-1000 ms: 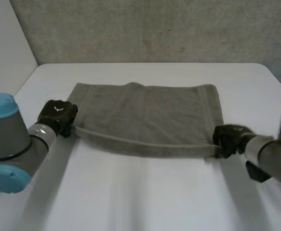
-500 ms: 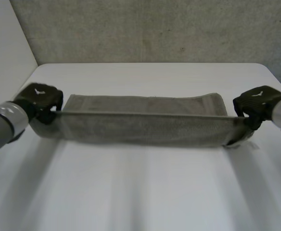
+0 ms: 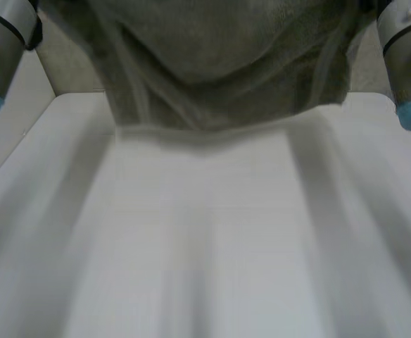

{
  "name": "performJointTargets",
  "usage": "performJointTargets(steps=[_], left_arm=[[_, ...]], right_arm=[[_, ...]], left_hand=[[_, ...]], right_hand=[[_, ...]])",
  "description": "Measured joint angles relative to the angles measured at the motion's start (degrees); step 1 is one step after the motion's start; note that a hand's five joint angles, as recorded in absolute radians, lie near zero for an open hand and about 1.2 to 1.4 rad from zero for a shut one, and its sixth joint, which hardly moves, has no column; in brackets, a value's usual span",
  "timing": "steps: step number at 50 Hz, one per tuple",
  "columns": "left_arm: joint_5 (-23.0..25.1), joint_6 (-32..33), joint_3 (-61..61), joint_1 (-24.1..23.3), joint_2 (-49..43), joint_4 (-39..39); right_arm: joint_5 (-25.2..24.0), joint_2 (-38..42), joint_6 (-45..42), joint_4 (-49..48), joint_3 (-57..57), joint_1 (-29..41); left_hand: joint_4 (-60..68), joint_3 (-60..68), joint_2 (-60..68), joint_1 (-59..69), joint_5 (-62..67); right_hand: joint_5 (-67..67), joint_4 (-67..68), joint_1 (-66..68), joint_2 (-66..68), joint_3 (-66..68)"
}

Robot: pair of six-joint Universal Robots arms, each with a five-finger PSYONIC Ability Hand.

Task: Fold the towel.

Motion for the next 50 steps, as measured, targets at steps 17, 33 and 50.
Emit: performJointTargets(steps=[17, 33, 50], left_arm=[[7.5, 18.8, -38.5, 4.8, -3.2, 4.2], [8.5, 20.9, -51.3, 10.0, 9.9, 6.5], [8.5, 18.9, -55.3, 9.4, 9.7, 7.7]], right_arm=[[-8.1, 3.4, -7.8, 12.7, 25.5, -2.5], [-8.5, -3.7, 6.4, 14.6, 36.8, -5.8], [-5.2, 1.8, 17.6, 13.8, 40.7, -6.0]], left_hand=[[0.3, 0.0, 0.0, 0.0, 0.2], [0.3, 0.1, 0.0, 0.0, 0.2], [0.3, 0.1, 0.0, 0.0, 0.2]], right_hand=[[0.0, 0.0, 0.0, 0.0, 0.0], [0.0, 0.0, 0.0, 0.0, 0.0], [-29.1, -26.2, -26.9, -26.7, -26.5]])
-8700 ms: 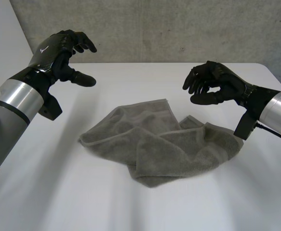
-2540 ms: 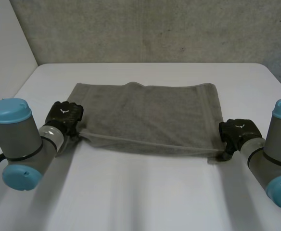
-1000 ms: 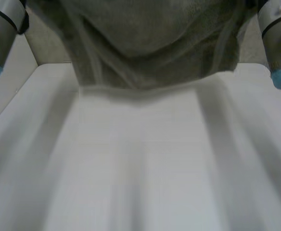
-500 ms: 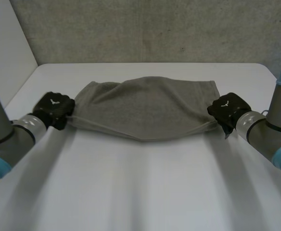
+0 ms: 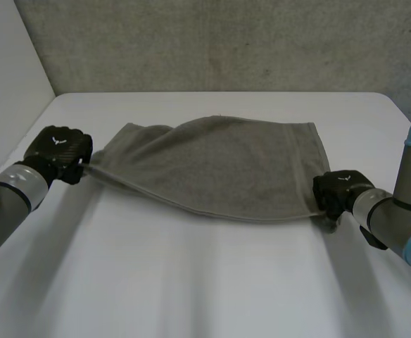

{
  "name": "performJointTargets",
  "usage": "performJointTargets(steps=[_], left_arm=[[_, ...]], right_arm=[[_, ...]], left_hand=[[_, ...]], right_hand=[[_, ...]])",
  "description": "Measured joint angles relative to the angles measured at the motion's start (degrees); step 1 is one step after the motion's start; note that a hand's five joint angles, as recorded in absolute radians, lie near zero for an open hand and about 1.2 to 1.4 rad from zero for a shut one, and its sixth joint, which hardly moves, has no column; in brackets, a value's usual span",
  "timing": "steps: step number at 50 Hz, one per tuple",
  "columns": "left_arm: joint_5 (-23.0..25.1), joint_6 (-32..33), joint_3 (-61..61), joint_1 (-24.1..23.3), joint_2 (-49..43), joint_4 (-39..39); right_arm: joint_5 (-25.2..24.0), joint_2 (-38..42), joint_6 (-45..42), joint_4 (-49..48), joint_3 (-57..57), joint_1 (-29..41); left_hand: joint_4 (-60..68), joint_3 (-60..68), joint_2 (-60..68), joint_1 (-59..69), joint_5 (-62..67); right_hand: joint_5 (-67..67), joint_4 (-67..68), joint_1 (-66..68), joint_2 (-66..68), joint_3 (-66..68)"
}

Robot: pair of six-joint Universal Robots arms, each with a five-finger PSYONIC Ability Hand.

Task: Fold the towel.

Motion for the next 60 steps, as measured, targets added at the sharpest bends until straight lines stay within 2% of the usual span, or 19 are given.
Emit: performJointTargets(steps=[9, 17, 21, 23, 25, 34, 45, 51, 56, 60], left_arm=[[0.0, 0.0, 0.1, 0.4, -0.9, 0.6], [-0.1, 0.0, 0.2, 0.8, -0.9, 0.5], [-0.1, 0.0, 0.0, 0.8, -0.8, 0.5], [-0.2, 0.0, -0.1, 0.8, -0.7, 0.4], [-0.2, 0.0, -0.2, 0.7, -0.5, 0.4], [-0.2, -0.7, -0.8, 1.0, 4.0, -0.3], [1.3, -5.2, -2.0, 3.3, 17.8, -5.8], [5.1, -5.8, -3.7, 7.1, 25.5, -8.9], [7.7, -5.7, -4.0, 8.7, 25.2, -9.2], [8.3, -5.4, -1.4, 7.8, 17.5, -9.1]], right_arm=[[6.1, -0.6, 1.7, -2.5, 1.2, -0.3], [7.7, -2.1, 1.6, -6.0, 3.3, -0.4], [7.5, -2.6, 1.7, -6.8, 3.7, -0.3], [6.9, -3.0, 1.8, -7.1, 3.9, -0.1], [6.4, -3.3, 1.9, -7.1, 3.9, 0.0], [-0.4, -8.0, 2.0, -5.2, 4.0, -0.6], [-8.9, -25.9, 1.6, 4.7, 3.1, -5.9], [-16.1, -34.1, 0.5, 10.7, 2.2, -11.8], [-20.3, -32.1, -1.3, 12.8, 0.3, -14.4], [-20.9, -23.2, -3.5, 13.5, -4.3, -13.6]], left_hand=[[0.0, 0.0, 0.0, 0.0, 0.0], [0.0, 0.0, 0.0, 0.0, 0.0], [0.0, 0.0, 0.0, 0.0, 0.0], [0.0, 0.0, 0.0, 0.0, 0.0], [0.0, 0.0, 0.0, 0.0, 0.0], [0.0, 0.0, 0.0, 0.0, 0.0], [0.0, 0.0, 0.0, 0.0, 0.0], [0.0, 0.0, 0.0, 0.0, 0.0], [0.0, 0.0, 0.0, 0.0, 0.0], [0.0, 0.0, 0.0, 0.0, 0.0]], right_hand=[[-7.0, -6.8, -6.0, -6.5, -6.5], [-5.3, -6.2, -5.2, -6.1, -6.0], [10.7, 9.6, 10.7, 10.1, 9.9], [25.2, 23.4, 25.3, 24.1, 23.8], [27.8, 26.1, 26.7, 25.4, 26.4], [28.0, 26.4, 26.7, 25.4, 26.6], [28.0, 26.5, 26.7, 25.4, 26.8], [28.0, 26.5, 26.7, 25.4, 26.8], [28.0, 26.5, 26.7, 25.4, 26.8], [28.0, 26.5, 26.7, 25.4, 26.8]])
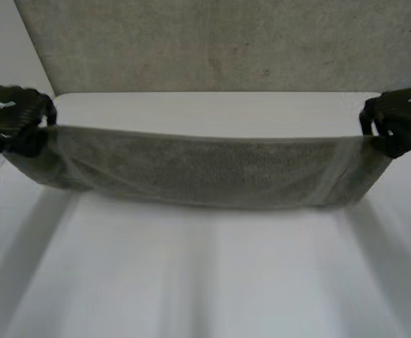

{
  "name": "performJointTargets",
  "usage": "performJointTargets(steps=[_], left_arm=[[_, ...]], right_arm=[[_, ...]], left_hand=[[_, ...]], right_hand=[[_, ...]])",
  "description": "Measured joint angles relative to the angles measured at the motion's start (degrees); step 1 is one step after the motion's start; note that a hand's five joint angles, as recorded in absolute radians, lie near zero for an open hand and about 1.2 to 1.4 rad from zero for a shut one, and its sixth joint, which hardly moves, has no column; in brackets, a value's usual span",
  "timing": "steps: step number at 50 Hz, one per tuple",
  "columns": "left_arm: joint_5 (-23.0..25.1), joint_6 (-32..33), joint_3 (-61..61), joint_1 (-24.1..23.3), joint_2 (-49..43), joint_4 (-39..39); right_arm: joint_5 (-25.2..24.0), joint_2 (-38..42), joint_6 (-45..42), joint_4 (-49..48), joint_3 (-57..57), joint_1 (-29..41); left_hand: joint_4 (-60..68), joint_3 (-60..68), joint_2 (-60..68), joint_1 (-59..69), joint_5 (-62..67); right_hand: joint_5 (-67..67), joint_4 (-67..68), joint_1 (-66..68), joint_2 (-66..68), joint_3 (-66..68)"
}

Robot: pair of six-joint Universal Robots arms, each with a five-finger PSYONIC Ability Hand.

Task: Fold the towel.

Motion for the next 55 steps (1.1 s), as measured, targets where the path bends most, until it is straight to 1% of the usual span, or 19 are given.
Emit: performJointTargets(steps=[1, 4, 7, 9, 15, 19, 28, 39, 40, 41, 42, 44, 45, 46, 47, 48, 50, 52, 55], left_arm=[[0.0, 0.1, 0.6, -0.3, -1.3, 0.0], [-0.9, 0.4, 4.9, -2.9, -9.7, -0.4], [-3.2, 1.7, 11.8, -6.1, -20.2, -1.5], [-5.2, 3.6, 16.3, -7.1, -25.7, -2.4], [-10.4, 8.4, 28.8, -8.5, -36.1, -4.1], [-12.1, 9.4, 35.9, -9.2, -40.9, -4.7], [-13.1, 9.5, 47.5, -10.5, -48.5, -6.4], [-13.5, 9.5, 51.1, -12.0, -52.6, -7.8], [-13.5, 9.6, 51.1, -12.0, -52.8, -7.8], [-13.6, 9.6, 51.1, -12.1, -53.0, -7.8], [-13.6, 9.6, 51.1, -12.1, -53.1, -7.8], [-14.0, 9.6, 51.0, -12.1, -53.3, -7.8], [-14.2, 9.6, 51.0, -12.1, -53.3, -7.8], [-14.7, 9.6, 50.9, -12.1, -53.3, -7.7], [-15.3, 9.7, 50.8, -12.1, -53.2, -7.7], [-15.6, 9.7, 50.8, -12.1, -53.1, -7.7], [-17.2, 9.7, 50.6, -12.1, -52.8, -7.7], [-18.3, 9.7, 50.5, -12.2, -52.4, -7.7], [-19.9, 9.6, 50.0, -12.6, -51.1, -7.7]], right_arm=[[0.2, 1.3, -0.3, 0.0, -0.7, 0.3], [2.6, 8.5, -2.5, 0.2, -5.0, 3.0], [7.2, 17.6, -6.1, 0.0, -11.6, 7.1], [9.5, 22.6, -7.7, -0.2, -15.8, 9.0], [11.6, 31.6, -8.6, -2.0, -24.5, 10.6], [12.1, 36.1, -8.5, -3.3, -28.9, 11.1], [14.0, 42.5, -8.4, -6.9, -35.5, 11.7], [14.3, 45.1, -8.5, -9.5, -38.0, 12.3], [14.3, 45.3, -8.5, -9.7, -38.0, 12.3], [14.3, 45.5, -8.6, -9.9, -38.0, 12.3], [14.3, 45.5, -8.6, -10.0, -37.9, 12.3], [14.3, 45.9, -8.7, -10.3, -37.7, 12.4], [14.3, 45.9, -8.7, -10.4, -37.7, 12.4], [14.3, 46.1, -8.8, -10.5, -37.5, 12.4], [14.3, 46.2, -8.9, -10.6, -37.3, 12.4], [14.3, 46.2, -8.9, -10.7, -37.1, 12.4], [14.4, 46.1, -9.0, -11.1, -36.5, 12.4], [14.7, 45.8, -9.1, -11.6, -36.0, 12.5], [15.6, 44.4, -9.1, -13.0, -34.5, 12.6]], left_hand=[[0.0, 0.0, 0.0, 0.0, 0.0], [0.0, 0.0, 0.0, 0.0, 0.0], [0.0, 0.0, 0.0, 0.0, 0.0], [0.0, 0.0, 0.0, 0.0, 0.0], [0.0, 0.0, 0.1, 0.0, 0.0], [0.0, 0.0, 0.1, 0.0, 0.0], [0.0, 0.0, 0.1, 0.0, 0.0], [0.0, 0.0, 0.1, 0.0, 0.0], [-1.1, -1.0, -1.1, -0.2, -0.9], [-9.9, -9.6, -10.0, -7.7, -9.4], [-14.6, -14.2, -14.7, -11.0, -13.9], [-32.6, -31.9, -32.9, -29.5, -32.0], [-37.9, -37.2, -38.2, -33.9, -37.4], [-46.6, -47.0, -48.0, -43.5, -46.6], [-52.7, -52.4, -53.2, -48.7, -53.0], [-54.0, -54.1, -54.8, -50.3, -54.4], [-56.0, -56.0, -56.7, -51.5, -57.2], [-56.1, -56.3, -56.9, -51.5, -57.7], [-57.4, -57.6, -58.1, -52.9, -58.9]], right_hand=[[0.0, 0.0, 0.0, 0.0, 0.0], [0.0, 0.0, 0.0, 0.3, 0.0], [0.0, 0.0, 0.0, 0.3, 0.0], [0.0, 0.0, 0.0, 0.3, 0.0], [0.0, 0.0, 0.0, 0.3, 0.1], [0.0, 0.0, 0.0, 0.3, 0.1], [0.0, 0.0, 0.0, 0.3, 0.1], [0.0, 0.0, 0.0, 0.5, 0.1], [0.0, 0.0, 0.0, 0.5, 0.1], [0.0, 0.0, 0.0, 0.5, 0.1], [0.0, 0.0, 0.0, 0.5, 0.1], [-3.5, -3.3, -2.5, -1.9, -3.0], [-6.1, -5.9, -5.6, -5.0, -5.4], [-15.4, -14.8, -14.1, -13.6, -14.4], [-25.3, -24.4, -24.9, -24.5, -25.1], [-30.8, -29.6, -30.3, -29.9, -29.3], [-52.4, -50.0, -49.7, -49.9, -49.7], [-61.1, -59.2, -58.4, -58.9, -59.0], [-63.1, -61.5, -62.0, -61.7, -62.1]])
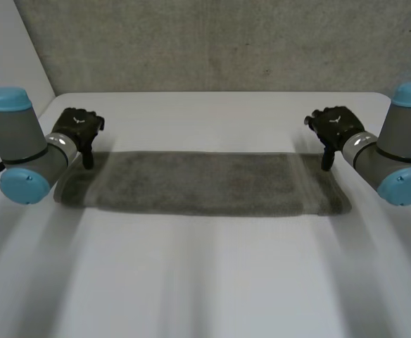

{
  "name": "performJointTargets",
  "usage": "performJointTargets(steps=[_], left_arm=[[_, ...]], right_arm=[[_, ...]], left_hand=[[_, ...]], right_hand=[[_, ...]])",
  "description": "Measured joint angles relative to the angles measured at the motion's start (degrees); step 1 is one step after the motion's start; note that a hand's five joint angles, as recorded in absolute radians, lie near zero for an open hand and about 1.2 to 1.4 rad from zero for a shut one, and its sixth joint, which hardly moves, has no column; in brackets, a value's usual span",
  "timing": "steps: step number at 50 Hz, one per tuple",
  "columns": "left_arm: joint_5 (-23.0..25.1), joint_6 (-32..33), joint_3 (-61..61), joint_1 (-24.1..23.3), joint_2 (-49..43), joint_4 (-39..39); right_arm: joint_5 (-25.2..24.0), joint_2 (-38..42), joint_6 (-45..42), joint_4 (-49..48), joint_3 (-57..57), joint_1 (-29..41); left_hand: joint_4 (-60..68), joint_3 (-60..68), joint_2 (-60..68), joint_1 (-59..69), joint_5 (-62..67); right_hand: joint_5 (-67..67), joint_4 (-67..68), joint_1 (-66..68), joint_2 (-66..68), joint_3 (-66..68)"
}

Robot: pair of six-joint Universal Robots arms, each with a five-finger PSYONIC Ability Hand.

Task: Fold the towel.

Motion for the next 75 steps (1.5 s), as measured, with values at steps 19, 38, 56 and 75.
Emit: performJointTargets(steps=[19, 38, 56, 75], left_arm=[[0.4, -0.8, -28.4, -0.1, 23.8, 5.8], [5.2, -1.0, -49.1, 0.0, 32.7, 15.9], [5.0, -1.3, -48.9, 0.1, 33.3, 16.2], [5.0, -1.6, -49.0, 2.1, 35.3, 16.2]], right_arm=[[-2.9, -25.8, 3.7, -3.7, 30.8, -0.6], [-4.8, -19.5, 2.8, -9.8, 41.6, -4.5], [-3.9, -16.6, 0.7, -11.7, 40.0, -6.9], [-4.1, -25.1, -3.5, -6.4, 29.9, -15.0]], left_hand=[[-0.8, -1.0, -0.9, -0.9, -0.9], [-1.1, -1.3, -1.2, -1.5, -1.4], [-1.1, -1.3, -1.3, -1.5, -1.4], [-1.1, -1.3, -1.4, -1.5, -1.4]], right_hand=[[0.0, -0.2, -0.6, 0.0, -0.5], [14.6, 13.0, 13.4, 14.4, 13.6], [62.8, 61.3, 60.8, 60.5, 60.6], [62.8, 61.3, 61.5, 60.5, 60.9]])
